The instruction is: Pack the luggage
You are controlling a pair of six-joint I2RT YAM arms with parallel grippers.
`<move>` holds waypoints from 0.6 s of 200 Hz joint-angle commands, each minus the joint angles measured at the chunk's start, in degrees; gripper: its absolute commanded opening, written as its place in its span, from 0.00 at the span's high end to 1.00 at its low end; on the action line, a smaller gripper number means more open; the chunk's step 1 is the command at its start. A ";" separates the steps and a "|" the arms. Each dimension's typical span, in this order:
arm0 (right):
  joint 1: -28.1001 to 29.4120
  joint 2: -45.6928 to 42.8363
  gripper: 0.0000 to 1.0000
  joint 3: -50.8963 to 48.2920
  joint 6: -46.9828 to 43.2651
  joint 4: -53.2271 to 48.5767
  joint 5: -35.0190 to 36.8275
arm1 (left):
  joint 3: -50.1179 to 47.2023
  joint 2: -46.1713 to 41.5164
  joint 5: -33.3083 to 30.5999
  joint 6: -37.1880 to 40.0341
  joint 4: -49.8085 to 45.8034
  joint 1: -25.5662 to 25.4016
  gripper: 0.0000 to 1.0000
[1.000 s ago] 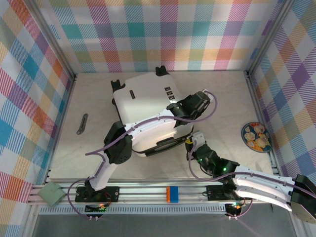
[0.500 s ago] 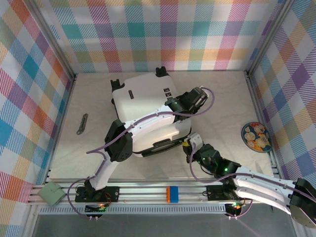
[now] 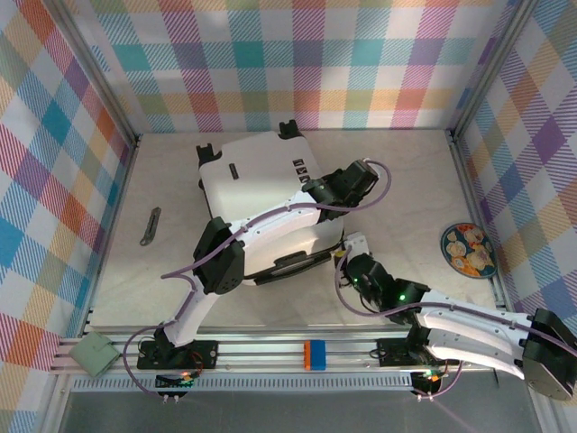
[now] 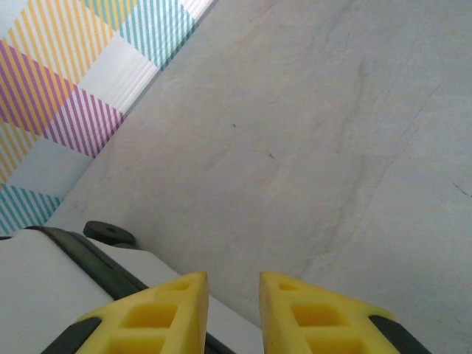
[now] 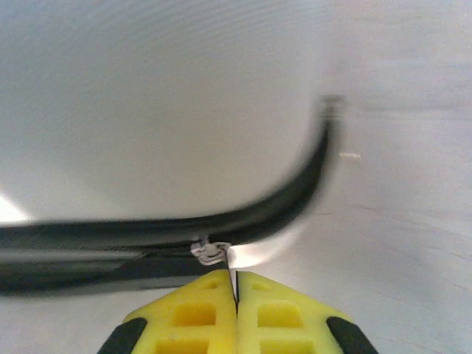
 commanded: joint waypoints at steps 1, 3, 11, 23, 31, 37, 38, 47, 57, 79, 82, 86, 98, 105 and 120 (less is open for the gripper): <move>-1.64 -0.63 1.00 1.04 11.19 -11.79 29.19 | -4.44 3.72 -2.15 -1.01 -12.24 2.40 0.76; -1.65 -0.39 1.00 1.07 10.70 -11.11 28.98 | -4.48 3.67 -2.13 -1.01 -12.23 2.42 0.76; -1.62 0.65 1.00 0.93 8.07 -7.51 27.57 | -4.42 4.04 -2.01 -1.10 -12.31 2.51 0.77; -1.70 2.38 1.00 0.64 5.60 -3.74 25.83 | -4.30 4.33 -1.98 -1.10 -12.32 2.60 0.78; -1.79 3.18 1.00 -0.51 0.32 2.47 23.03 | -4.43 4.40 -1.89 -1.05 -12.32 2.68 0.79; -1.81 3.46 1.00 -1.70 -1.54 5.45 21.42 | -4.68 4.37 -1.71 -1.01 -12.19 2.67 0.79; -1.85 3.45 1.00 -1.81 -1.52 5.73 21.33 | -4.72 4.36 -1.67 -1.01 -12.17 2.68 0.80; -3.11 2.78 1.00 -3.15 -2.58 8.21 18.10 | -5.24 4.11 -1.15 -0.86 -12.10 2.78 0.81; -4.73 0.82 1.00 -5.74 -5.38 13.00 12.41 | -6.14 3.64 -0.69 -0.83 -11.90 2.78 0.82; -5.66 -4.62 1.00 -10.96 -12.08 21.17 -0.35 | -10.02 0.82 2.04 -0.64 -9.65 2.91 0.85; -5.66 -5.30 1.00 -11.11 -12.62 21.04 -1.17 | -10.84 0.28 2.63 -0.58 -9.15 2.95 0.86; -5.68 -6.11 1.00 -11.26 -13.45 20.80 -2.33 | -11.60 -0.36 3.44 -0.43 -8.70 2.95 0.86; -5.62 -8.21 1.00 -11.41 -15.42 19.23 -5.31 | -14.25 -2.43 6.17 0.04 -6.97 2.95 0.88; -5.69 -9.18 1.00 -11.32 -16.56 18.16 -7.21 | -15.57 -3.43 7.51 0.20 -6.55 2.95 0.89; -5.67 -11.00 1.00 -11.44 -18.97 17.30 -13.12 | -18.88 -5.84 10.63 1.20 -5.08 2.95 0.90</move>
